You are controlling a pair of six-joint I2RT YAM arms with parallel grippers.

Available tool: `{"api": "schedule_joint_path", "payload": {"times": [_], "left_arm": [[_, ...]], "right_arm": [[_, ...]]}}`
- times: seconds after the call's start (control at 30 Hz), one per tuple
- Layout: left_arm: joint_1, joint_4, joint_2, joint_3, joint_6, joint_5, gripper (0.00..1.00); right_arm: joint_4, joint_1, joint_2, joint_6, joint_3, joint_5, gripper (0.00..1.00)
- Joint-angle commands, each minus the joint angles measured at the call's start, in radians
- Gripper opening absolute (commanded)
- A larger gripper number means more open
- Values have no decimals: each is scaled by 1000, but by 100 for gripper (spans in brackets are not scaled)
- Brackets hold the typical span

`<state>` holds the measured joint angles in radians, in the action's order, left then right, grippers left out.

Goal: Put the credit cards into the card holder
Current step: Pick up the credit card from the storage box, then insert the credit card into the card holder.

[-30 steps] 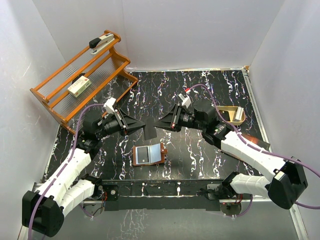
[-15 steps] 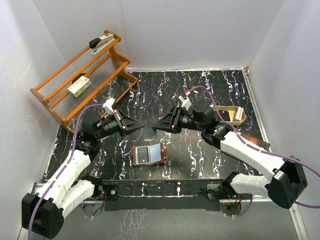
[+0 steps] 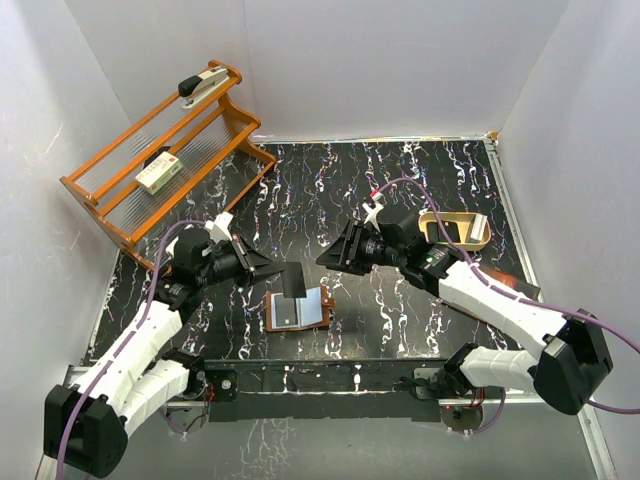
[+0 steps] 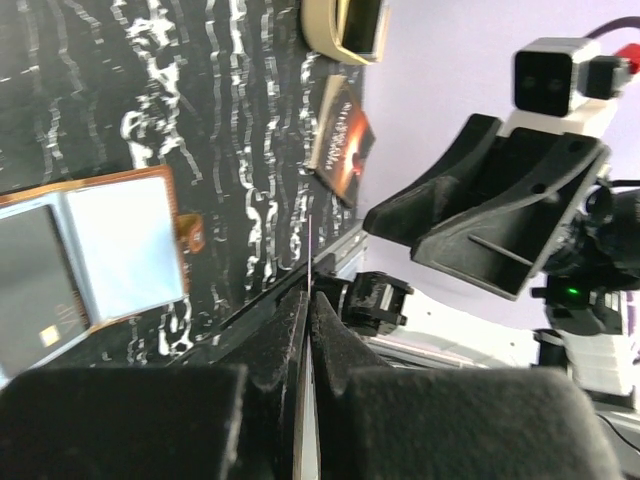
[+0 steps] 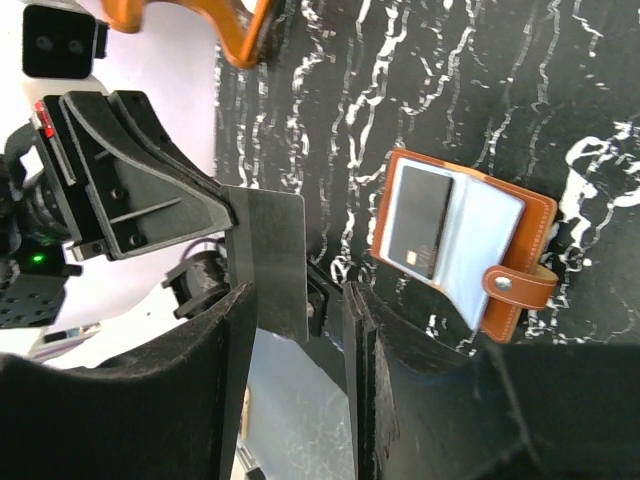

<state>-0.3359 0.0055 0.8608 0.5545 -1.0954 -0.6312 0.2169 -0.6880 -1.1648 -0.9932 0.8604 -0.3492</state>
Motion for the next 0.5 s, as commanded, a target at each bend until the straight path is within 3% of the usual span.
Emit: {"api": "schedule_joint_path", "payload": {"times": [0.0,0.27,0.47], "left_arm": [[-4,-65,29,-32,84,22,0],[-3,-56,106,-65,145,26,0],[-4,-19,147,-97,155,22,0]], "right_arm": [[8,-9,-54,52,4,20,37],[47,-50,-219,135,57,44,32],[91,-100,-325,203,117,91,21]]}}
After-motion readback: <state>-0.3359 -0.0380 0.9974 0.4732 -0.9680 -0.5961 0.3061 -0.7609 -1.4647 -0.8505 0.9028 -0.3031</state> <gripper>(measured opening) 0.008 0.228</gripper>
